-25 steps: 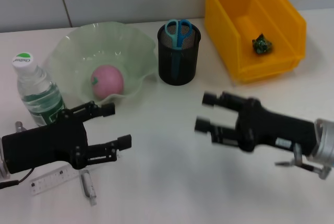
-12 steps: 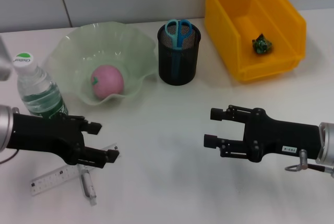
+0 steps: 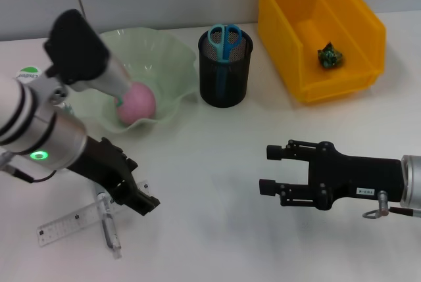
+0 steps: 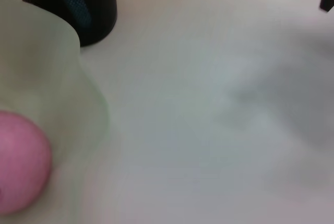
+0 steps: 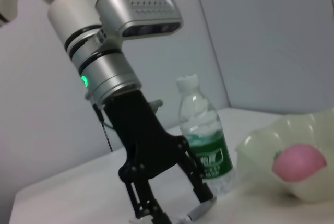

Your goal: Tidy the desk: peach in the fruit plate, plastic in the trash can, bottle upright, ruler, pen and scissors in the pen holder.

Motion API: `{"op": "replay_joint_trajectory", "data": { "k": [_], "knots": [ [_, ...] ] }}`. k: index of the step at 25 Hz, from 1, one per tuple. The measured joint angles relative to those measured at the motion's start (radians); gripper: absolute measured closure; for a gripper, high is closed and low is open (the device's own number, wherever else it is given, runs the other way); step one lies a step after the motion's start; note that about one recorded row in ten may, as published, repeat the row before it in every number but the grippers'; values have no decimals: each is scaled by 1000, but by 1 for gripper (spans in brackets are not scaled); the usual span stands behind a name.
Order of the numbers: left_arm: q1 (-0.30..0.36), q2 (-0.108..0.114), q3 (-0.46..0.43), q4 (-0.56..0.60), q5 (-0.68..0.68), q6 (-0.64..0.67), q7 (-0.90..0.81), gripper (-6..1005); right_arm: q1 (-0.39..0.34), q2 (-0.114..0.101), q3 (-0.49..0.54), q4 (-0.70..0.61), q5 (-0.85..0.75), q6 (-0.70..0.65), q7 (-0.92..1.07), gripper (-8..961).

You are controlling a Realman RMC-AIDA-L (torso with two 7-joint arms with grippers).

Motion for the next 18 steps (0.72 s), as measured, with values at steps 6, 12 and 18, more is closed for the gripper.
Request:
{"op": "replay_joint_trajectory", "data": {
  "k": [6,12,18],
  "knots": [
    [-74,-4,98,-82,83,-74,-40,153,11,-12,0,18,-5,10,2,206],
    [-101,-5,115,-117,107,-93,-25,168,22,-18,0,28,-5,13,2,206],
    [-102,-5,126,-139,108,-89,-15,183,27,-21,0,34,-6,19,12,206]
  ]
}}
